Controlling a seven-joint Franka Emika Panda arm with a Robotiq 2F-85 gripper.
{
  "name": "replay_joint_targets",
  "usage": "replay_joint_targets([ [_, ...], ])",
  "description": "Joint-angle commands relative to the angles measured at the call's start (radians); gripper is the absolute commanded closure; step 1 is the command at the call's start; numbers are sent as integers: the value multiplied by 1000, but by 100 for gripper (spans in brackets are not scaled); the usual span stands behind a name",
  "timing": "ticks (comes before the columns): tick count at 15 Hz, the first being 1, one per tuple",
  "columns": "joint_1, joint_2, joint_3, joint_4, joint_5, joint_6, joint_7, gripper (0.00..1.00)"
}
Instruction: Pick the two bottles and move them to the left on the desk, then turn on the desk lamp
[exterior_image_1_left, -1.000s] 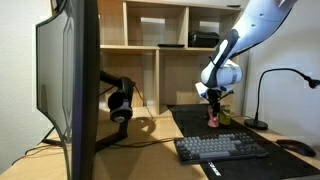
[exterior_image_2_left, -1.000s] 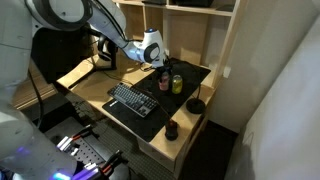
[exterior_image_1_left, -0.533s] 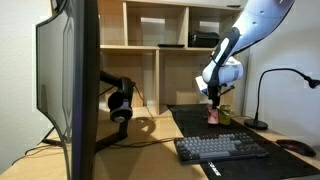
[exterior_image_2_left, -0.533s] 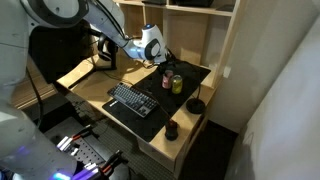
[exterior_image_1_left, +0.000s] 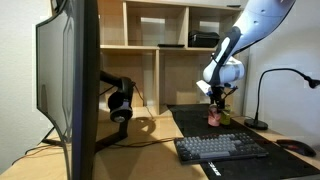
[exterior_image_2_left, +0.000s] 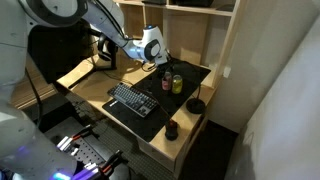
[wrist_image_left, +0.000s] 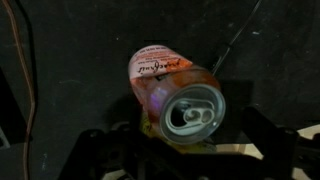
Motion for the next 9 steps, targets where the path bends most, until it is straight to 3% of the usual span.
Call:
replay_joint_targets([
  [1,-23,-57,14,-36,6,-15,-55,0],
  [6,-71,-81,63,-38,38,-4,-170,0],
  [7,-31,-42,19,0,18,-6,-106,0],
  [9,-42,-45,30,0,28,-6,-135,0],
])
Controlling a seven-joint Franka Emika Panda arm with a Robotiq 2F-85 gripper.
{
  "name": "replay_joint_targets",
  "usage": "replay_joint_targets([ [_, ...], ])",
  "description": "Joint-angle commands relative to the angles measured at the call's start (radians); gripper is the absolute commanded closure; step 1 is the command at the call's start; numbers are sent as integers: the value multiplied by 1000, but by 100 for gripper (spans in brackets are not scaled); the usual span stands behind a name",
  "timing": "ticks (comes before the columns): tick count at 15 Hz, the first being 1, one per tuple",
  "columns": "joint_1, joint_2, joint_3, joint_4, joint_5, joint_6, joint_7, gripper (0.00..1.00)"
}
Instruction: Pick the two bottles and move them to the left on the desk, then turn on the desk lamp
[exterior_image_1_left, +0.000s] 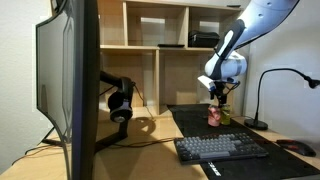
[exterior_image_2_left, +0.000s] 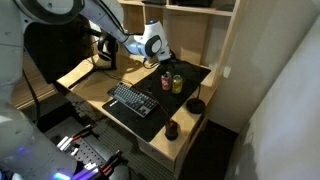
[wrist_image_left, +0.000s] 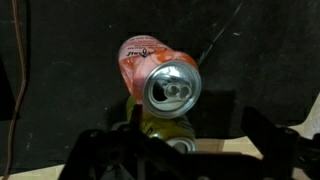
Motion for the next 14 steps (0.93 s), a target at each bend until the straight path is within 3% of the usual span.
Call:
replay_joint_targets([
  [1,2,0,-3,1,8,-1,-10,0],
  [3,-44,-16,55,4,49,-64,-87,0],
  [6,-50,-16,68,14,80,-123,-109,0],
  [10,-4,-5,13,19,37,-121,-45,0],
  [14,-19,-4,29,21,51,-126,-61,0],
])
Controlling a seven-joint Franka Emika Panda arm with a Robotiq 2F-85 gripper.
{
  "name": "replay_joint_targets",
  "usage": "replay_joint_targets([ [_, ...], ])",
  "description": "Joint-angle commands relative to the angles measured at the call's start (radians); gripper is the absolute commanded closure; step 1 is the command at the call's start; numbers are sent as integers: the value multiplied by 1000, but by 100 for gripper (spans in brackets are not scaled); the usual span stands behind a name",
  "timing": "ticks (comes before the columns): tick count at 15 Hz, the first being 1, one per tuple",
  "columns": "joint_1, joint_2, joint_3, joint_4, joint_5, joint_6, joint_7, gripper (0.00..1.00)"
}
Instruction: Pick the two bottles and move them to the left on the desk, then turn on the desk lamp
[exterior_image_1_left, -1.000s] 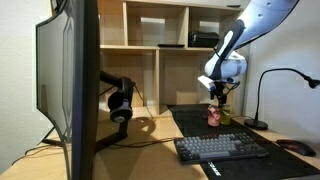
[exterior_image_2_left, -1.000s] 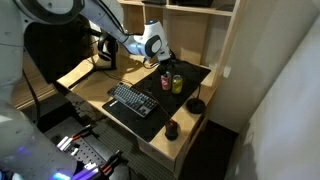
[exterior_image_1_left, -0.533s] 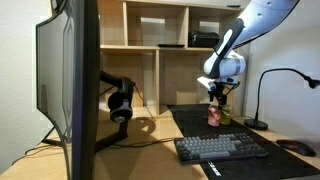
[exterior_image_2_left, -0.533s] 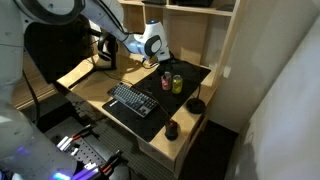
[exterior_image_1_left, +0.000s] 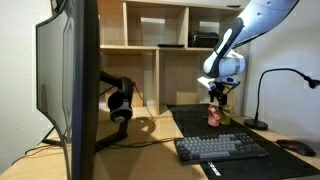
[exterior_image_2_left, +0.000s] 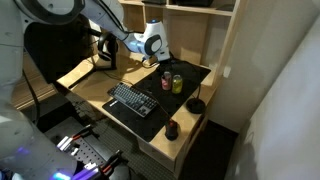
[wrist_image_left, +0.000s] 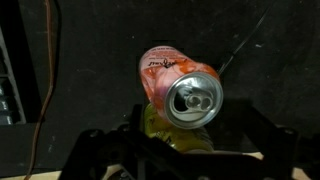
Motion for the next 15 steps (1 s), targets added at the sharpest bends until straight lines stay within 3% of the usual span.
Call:
replay_joint_targets([
  [1,-7,-4,8,5,8,-32,-14,0],
  [6,0,-7,6,9,12,-79,9,0],
  [7,-2,1,9,3,8,-33,0,0],
  [9,-3,1,9,4,7,-48,3,0],
  [10,30,-87,-5,-76,-16,-61,28,0],
  [15,61,-26,-2,-26,-42,-63,124,0],
])
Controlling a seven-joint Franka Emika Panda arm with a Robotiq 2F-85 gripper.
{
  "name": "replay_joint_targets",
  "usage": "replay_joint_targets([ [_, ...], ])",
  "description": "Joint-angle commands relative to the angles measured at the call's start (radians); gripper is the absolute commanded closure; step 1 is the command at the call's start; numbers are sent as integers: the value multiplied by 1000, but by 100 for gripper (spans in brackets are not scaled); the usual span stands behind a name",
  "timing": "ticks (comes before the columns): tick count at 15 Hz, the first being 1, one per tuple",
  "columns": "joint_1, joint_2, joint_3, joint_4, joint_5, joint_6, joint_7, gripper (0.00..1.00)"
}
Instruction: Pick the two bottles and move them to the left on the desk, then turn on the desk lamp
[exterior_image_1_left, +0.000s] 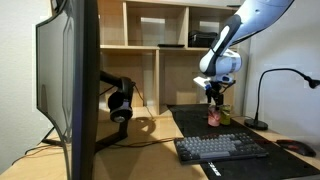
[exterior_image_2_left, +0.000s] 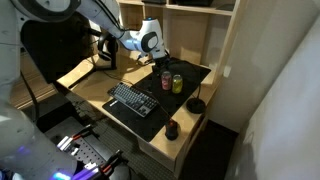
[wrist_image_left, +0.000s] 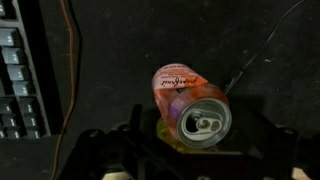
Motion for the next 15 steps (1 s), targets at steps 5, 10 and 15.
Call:
replay_joint_targets([
  [5,29,4,-7,-5,-67,-31,101,0],
  [10,-9,65,-9,45,-20,31,165,0],
  [15,-57,114,11,84,48,64,155,0],
])
